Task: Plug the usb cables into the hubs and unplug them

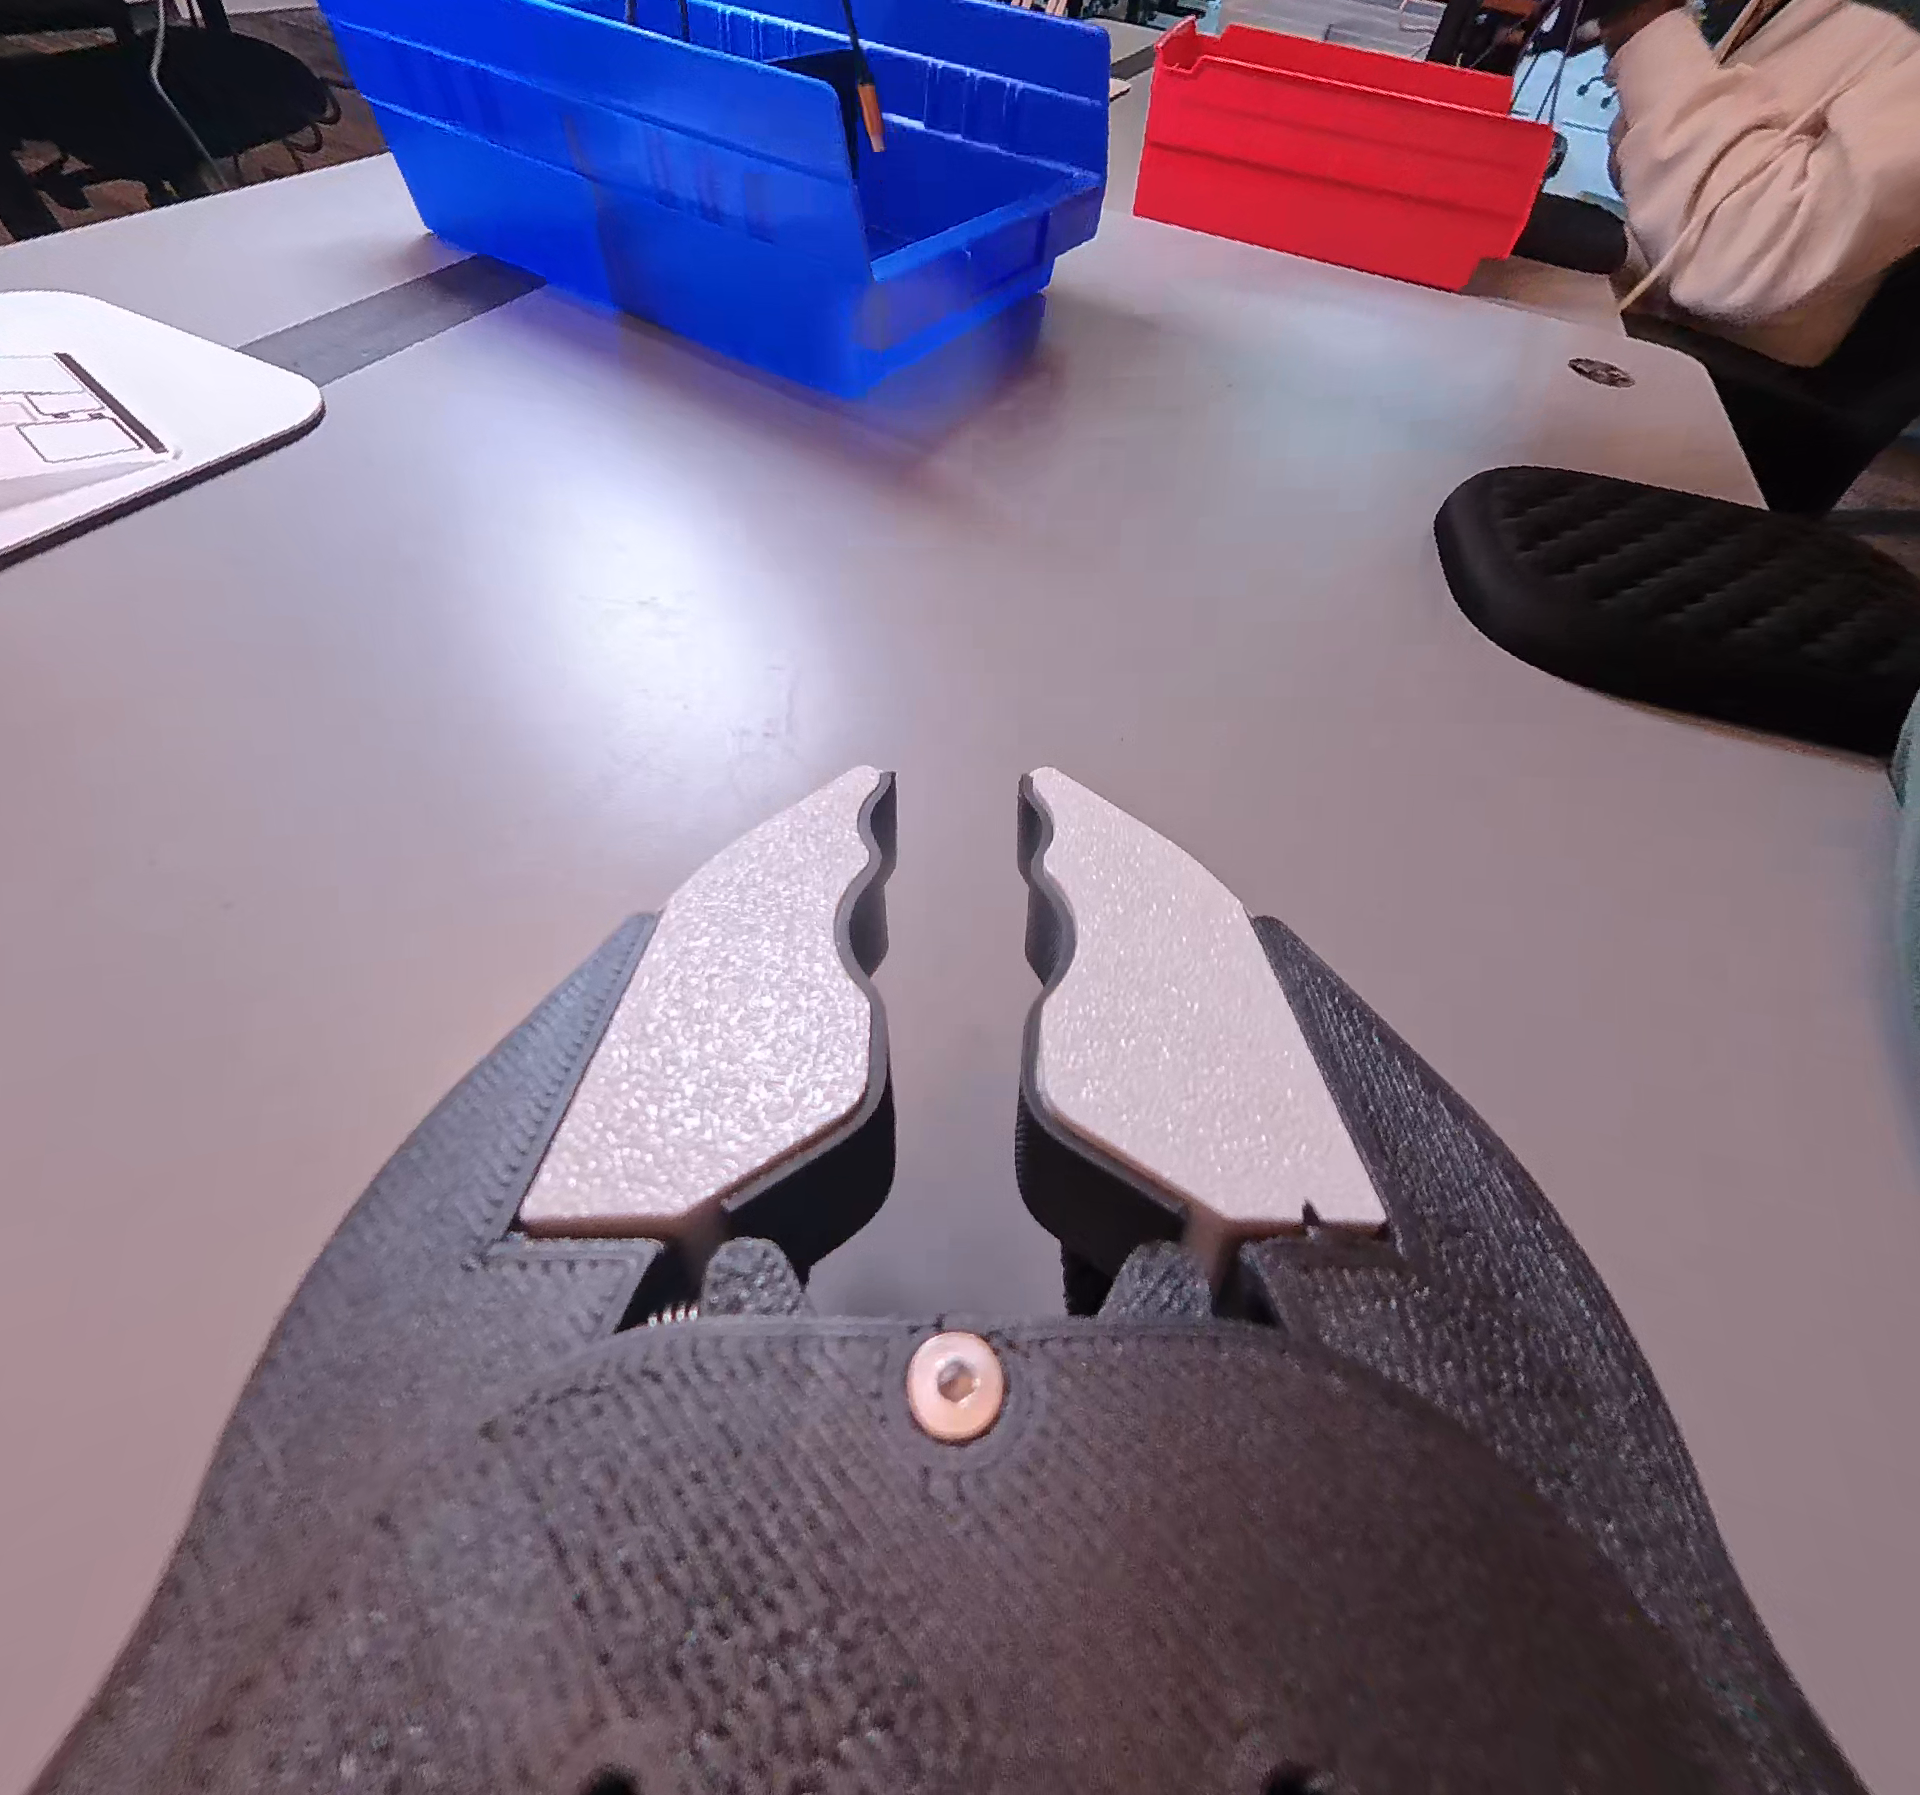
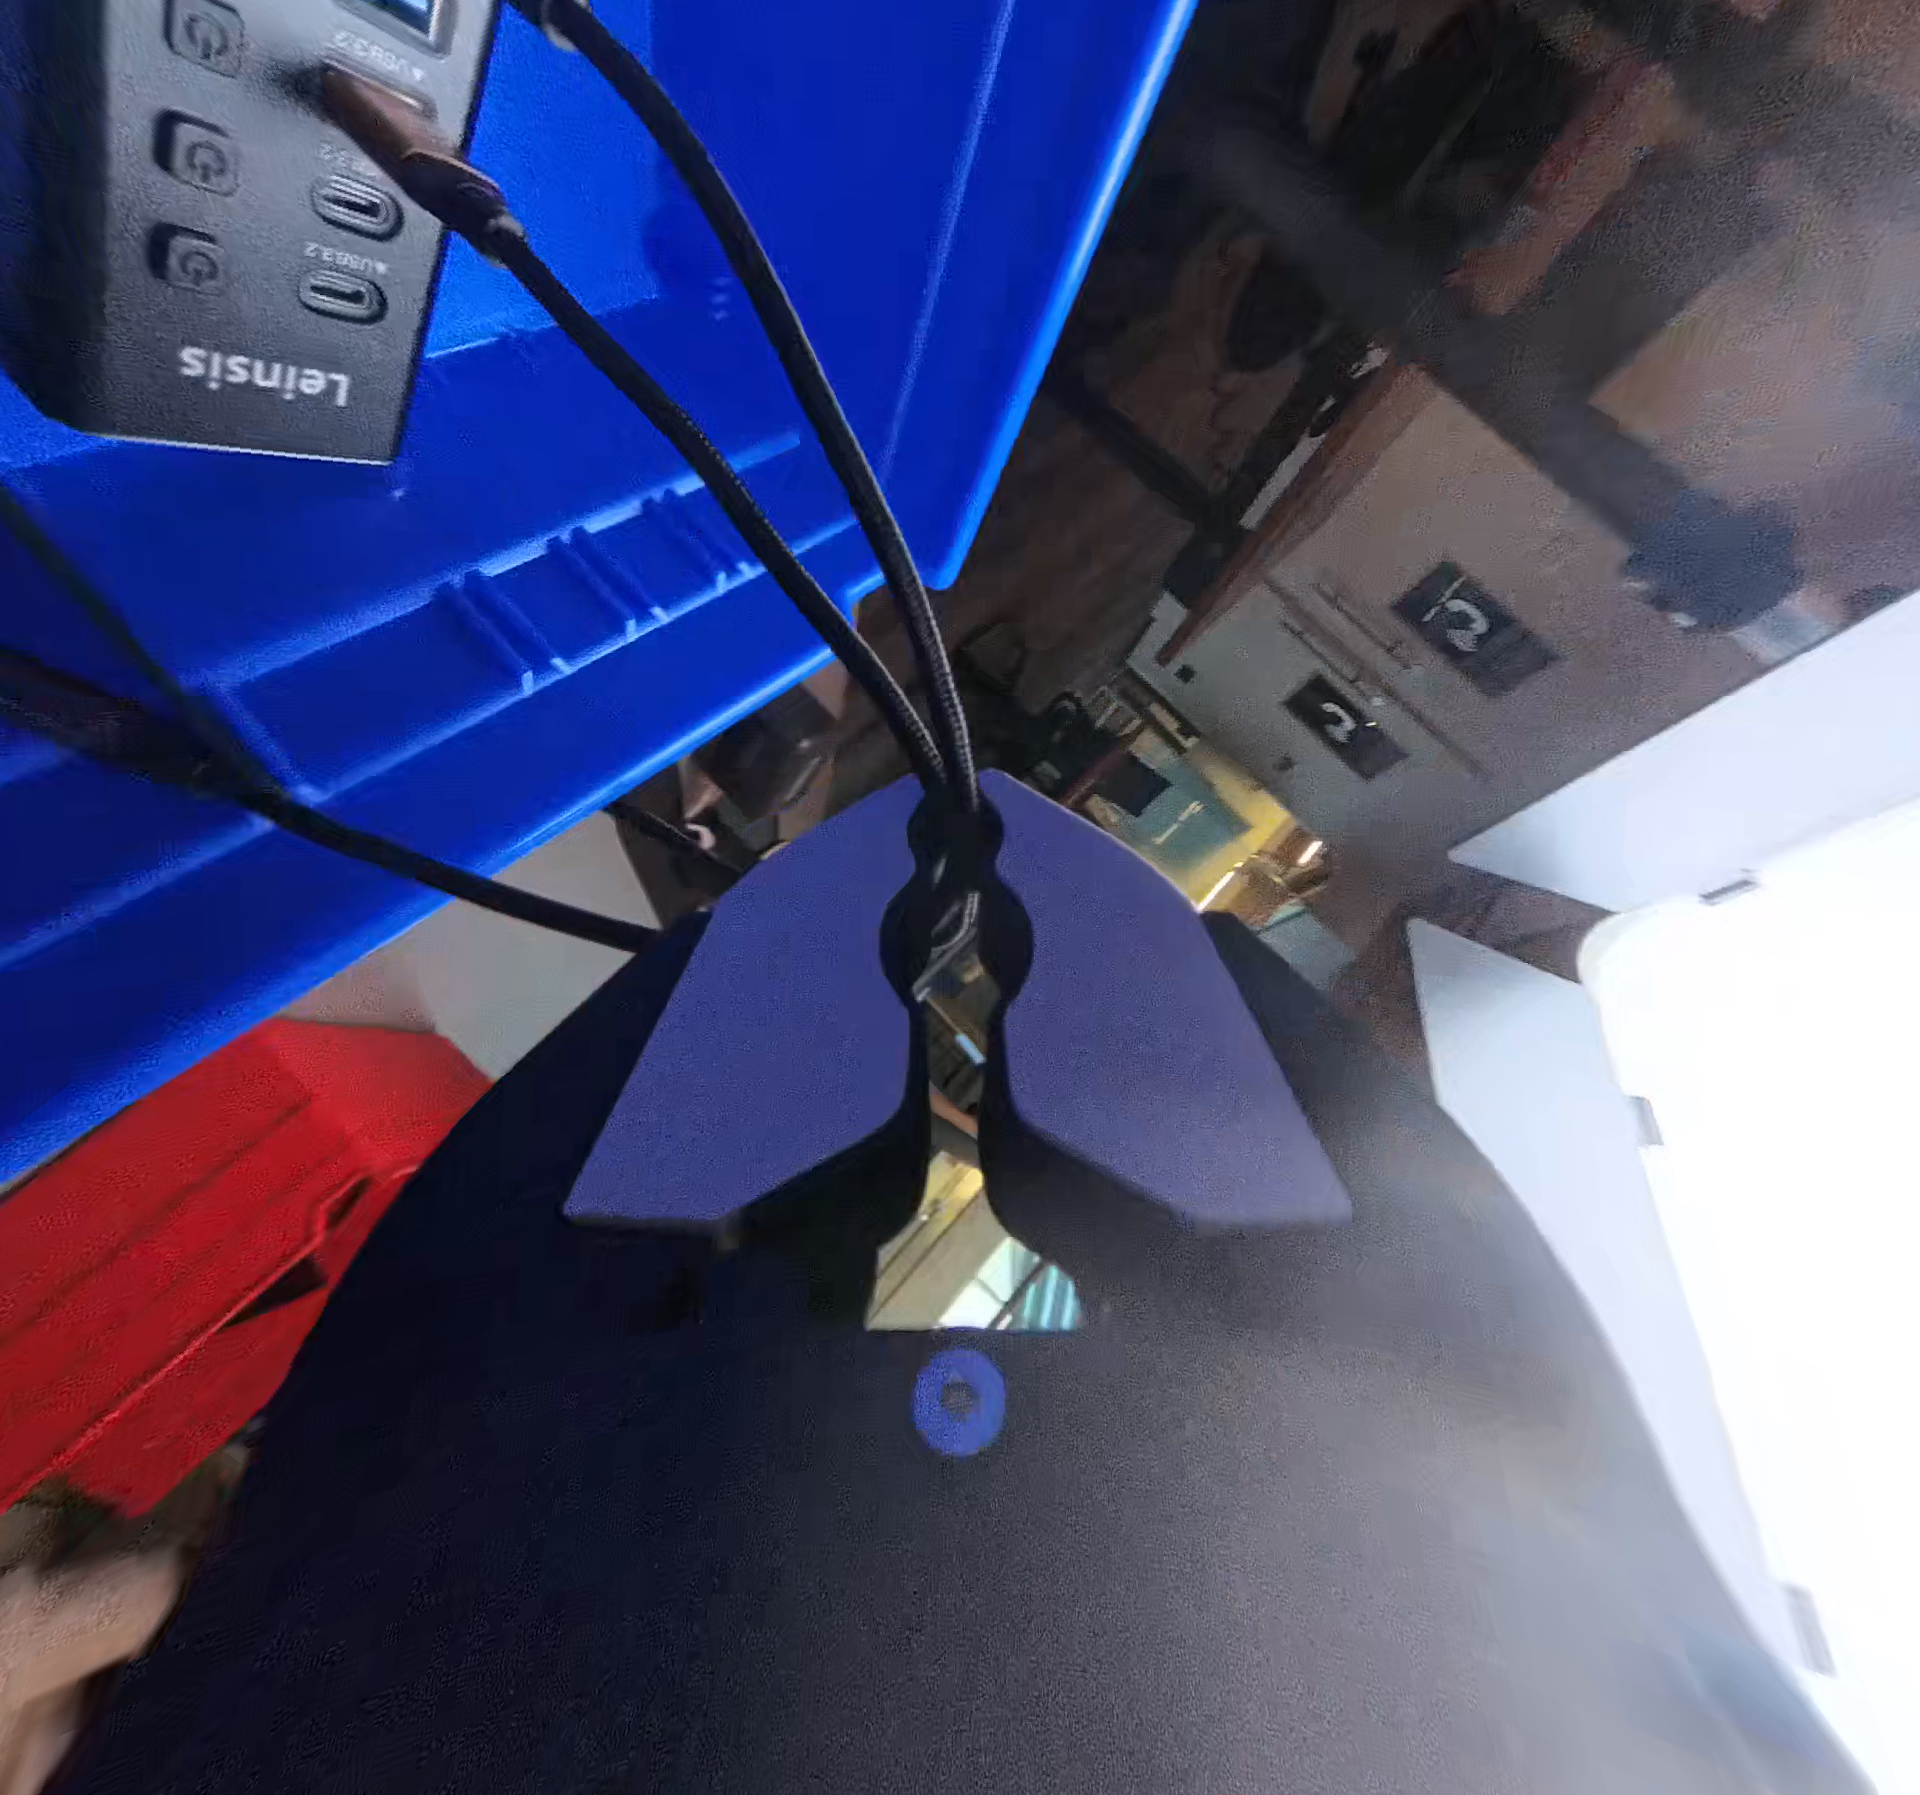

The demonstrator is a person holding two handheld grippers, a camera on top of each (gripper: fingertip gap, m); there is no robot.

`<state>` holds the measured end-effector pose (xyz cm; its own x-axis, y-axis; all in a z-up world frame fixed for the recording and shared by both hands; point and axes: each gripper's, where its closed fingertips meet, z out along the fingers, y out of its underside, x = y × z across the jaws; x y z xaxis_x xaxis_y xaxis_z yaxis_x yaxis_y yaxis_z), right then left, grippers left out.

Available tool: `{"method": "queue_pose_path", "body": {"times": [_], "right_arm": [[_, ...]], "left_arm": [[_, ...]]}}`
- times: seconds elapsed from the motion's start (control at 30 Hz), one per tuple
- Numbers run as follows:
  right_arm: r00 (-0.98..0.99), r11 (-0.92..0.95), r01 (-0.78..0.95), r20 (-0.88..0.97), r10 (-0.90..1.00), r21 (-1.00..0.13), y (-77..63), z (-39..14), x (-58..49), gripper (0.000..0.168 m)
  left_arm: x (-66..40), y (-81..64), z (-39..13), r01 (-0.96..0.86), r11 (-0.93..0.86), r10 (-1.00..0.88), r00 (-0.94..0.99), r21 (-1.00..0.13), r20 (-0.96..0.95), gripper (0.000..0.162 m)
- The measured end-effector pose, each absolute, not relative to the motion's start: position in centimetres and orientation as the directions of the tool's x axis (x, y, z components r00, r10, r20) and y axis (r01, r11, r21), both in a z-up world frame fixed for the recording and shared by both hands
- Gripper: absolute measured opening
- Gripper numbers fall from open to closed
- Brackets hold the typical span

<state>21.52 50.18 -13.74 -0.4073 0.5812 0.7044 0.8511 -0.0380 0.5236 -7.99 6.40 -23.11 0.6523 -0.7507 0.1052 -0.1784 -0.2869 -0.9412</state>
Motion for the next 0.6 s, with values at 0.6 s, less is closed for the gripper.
{"method": "queue_pose_path", "body": {"times": [0.6], "right_arm": [[0.079,-0.074,0.996,0.807,0.585,-0.044,50.3,-14.1,11.6,0.011]], "left_arm": [[-8.1,6.4,-23.1,-0.151,-0.311,-0.753,0.642,-0.938,0.146,0.021]]}}
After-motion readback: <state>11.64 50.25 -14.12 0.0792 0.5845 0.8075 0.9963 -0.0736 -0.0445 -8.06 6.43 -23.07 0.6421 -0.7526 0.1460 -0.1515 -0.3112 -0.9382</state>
